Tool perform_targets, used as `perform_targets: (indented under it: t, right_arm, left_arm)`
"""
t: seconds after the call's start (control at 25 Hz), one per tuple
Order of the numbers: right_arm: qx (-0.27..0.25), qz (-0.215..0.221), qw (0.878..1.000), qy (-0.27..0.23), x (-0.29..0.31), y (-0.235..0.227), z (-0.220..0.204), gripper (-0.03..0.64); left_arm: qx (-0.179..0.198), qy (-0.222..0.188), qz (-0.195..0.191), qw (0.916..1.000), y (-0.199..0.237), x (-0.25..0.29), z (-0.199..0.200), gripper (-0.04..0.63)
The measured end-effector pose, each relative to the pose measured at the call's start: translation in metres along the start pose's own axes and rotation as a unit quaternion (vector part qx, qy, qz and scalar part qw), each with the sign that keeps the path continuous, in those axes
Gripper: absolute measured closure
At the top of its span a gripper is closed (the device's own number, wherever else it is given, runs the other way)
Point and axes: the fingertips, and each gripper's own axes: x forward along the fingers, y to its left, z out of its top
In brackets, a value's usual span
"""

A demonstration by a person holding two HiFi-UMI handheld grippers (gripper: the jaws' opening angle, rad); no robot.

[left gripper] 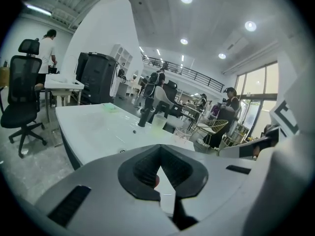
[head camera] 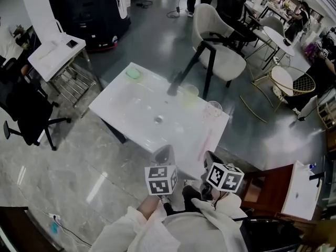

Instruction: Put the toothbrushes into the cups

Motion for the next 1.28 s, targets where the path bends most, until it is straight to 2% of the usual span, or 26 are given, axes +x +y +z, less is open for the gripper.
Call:
perform_targets:
  t: [0.4,0.56,0.68,0.92,1.12,1.28]
  right_arm:
    - [0.027,0.022,0.999,-0.03,0.031,-0.02,0.05,0.594]
    - [0.043,0.021,0.998,-0.043,0.042,-0.036,0.074,0.594]
    - [0.05,0.024,0.997,-0.054,0.049,-0.042,0.087,0.594]
    - [0.063,0.032,0.996,-0.054,0.057,-0.051,0.09,0.594]
    - [0.086,0.016,0.995,-0.049,0.058,-0.076,0.084,0.594]
    - [0.104,0.003,0.994,-0.04,0.055,-0.096,0.072,0.594]
  left_arm:
    - [0.058,-0.004,0.001,0.9983,-0.022,0.042,0.041,0.6]
    - [0.073,-0.017,-0.026,0.9968,-0.041,0.061,0.062,0.6]
    - [0.093,-0.014,-0.031,0.995,-0.05,0.075,0.069,0.6]
    - [0.105,0.006,-0.022,0.9942,-0.054,0.095,0.065,0.6]
    - [0.124,0.028,-0.025,0.9916,-0.065,0.107,0.051,0.6]
    - [0.125,0.052,-0.04,0.9901,-0.076,0.114,0.032,0.6]
